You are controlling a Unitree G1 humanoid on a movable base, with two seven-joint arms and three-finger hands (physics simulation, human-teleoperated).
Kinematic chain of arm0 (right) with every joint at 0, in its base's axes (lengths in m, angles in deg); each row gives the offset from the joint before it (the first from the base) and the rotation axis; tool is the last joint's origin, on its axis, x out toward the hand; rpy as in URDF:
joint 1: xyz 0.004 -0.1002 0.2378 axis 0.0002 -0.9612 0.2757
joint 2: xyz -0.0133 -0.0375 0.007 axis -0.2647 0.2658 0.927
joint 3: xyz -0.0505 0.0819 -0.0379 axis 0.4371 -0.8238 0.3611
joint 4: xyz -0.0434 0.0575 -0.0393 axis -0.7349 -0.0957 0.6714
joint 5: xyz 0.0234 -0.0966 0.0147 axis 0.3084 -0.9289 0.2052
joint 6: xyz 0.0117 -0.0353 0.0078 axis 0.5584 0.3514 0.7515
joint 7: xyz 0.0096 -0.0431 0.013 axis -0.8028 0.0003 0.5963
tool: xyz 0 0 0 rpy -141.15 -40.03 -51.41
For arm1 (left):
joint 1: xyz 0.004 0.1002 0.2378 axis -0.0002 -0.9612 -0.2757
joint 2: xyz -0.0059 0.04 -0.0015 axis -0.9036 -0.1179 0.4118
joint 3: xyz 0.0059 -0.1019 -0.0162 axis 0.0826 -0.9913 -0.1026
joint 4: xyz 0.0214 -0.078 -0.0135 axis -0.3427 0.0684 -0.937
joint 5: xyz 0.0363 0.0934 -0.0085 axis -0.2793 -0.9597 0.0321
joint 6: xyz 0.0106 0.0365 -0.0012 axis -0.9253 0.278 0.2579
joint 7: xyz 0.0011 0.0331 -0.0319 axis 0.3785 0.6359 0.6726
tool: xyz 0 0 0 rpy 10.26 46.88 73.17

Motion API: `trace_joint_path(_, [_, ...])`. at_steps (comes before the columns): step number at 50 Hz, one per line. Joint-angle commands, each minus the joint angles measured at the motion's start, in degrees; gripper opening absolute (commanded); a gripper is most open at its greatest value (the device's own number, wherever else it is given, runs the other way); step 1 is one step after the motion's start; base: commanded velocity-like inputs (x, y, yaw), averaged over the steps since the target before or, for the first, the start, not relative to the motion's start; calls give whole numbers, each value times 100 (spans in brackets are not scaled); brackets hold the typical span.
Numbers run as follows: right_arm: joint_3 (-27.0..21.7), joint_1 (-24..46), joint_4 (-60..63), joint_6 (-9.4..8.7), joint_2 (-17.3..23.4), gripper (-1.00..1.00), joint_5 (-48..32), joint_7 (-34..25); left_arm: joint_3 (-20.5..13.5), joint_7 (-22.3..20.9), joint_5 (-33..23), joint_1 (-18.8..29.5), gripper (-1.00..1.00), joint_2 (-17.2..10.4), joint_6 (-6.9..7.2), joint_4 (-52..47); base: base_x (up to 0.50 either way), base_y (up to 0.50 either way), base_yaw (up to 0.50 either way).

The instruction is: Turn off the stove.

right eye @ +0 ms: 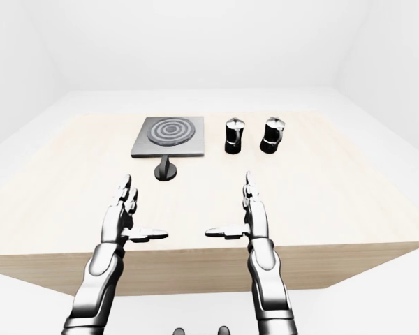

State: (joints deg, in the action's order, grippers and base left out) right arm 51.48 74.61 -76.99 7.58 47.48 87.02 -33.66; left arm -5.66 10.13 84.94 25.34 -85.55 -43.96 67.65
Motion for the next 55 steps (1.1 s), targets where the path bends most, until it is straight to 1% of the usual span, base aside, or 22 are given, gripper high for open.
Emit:
trace_joint_path(1, [-154,-23,7,119,67,100,120,-176,-142,-119,49,53,100,-69,-112,174,0,0,0])
trace_joint_path(4, [-149,-21,0,112,67,100,99,-157,-146,-119,49,87,100,-73,-183,280,0,0,0])
trace_joint_path(5, [-138,-2,-55,114,72,100,69,-154,-119,-119,44,7,100,-68,-4,22,0,0,0])
trace_joint_path(9, [-158,20,-126,153,78,100,92,-170,-135,-127,48,51,100,-70,-113,174,0,0,0])
trace_joint_path(12, [-122,-6,-44,77,71,100,62,-174,-121,-133,46,-5,100,-67,-31,34,0,0,0])
trace_joint_path(14, [-114,-19,1,38,69,100,50,-171,-124,-137,48,-4,100,-67,-47,47,0,0,0])
trace_joint_path(15, [-120,-9,-59,88,75,100,61,-199,-121,-141,48,-2,100,-65,-43,44,0,0,0])
trace_joint_path(18, [-114,-17,-46,82,71,100,59,-214,-116,-139,35,-9,100,-66,-34,31,0,5,0])
trace_joint_path(19, [-116,-35,45,2,66,100,54,-191,-118,-119,28,-16,100,-60,-12,5,0,21,0])
trace_joint_path(21, [-129,-29,36,8,64,100,77,-196,-123,-120,31,0,100,-61,-35,46,0,24,0])
trace_joint_path(22, [-141,-17,-28,64,69,100,85,-203,-129,-126,31,24,100,-65,-95,128,0,48,0])
trace_joint_path(23, [-137,-17,-38,70,68,100,90,-212,-112,-131,34,-29,100,-62,8,-33,0,50,0])
trace_joint_path(26, [-119,-41,58,1,63,100,91,-216,-110,-133,38,-46,100,-58,46,-88,1,50,0])
trace_joint_path(27, [-125,-32,10,46,65,100,93,-222,-114,-138,36,-31,100,-60,-10,-26,1,50,0])
trace_joint_path(31, [-127,-20,-27,88,66,100,96,-227,-99,-136,32,-92,100,-52,91,-189,1,50,0])
trace_joint_path(35, [-109,-39,68,15,61,100,81,-217,-132,-151,77,-22,100,-57,17,-53,1,44,0])
trace_joint_path(37, [-115,-31,29,39,64,100,77,-216,-131,-155,77,-10,100,-60,-9,-14,1,42,0])
trace_joint_path(40, [-110,-27,35,14,63,100,68,-212,-108,-153,70,-62,100,-56,111,-189,1,42,0])
trace_joint_path(42, [-116,-22,12,38,64,100,68,-213,-125,-160,74,-18,100,-60,1,-35,1,42,0])
trace_joint_path(47, [-115,-6,-30,55,67,100,55,-210,-120,-163,76,-35,100,-59,19,-72,1,42,0])
trace_joint_path(50, [-121,4,-64,69,69,100,67,-221,-129,-163,76,4,100,-61,-60,46,1,42,0])
trace_joint_path(55, [-121,-5,-55,68,66,100,64,-212,-120,-162,80,-33,100,-57,-17,-43,1,42,0])
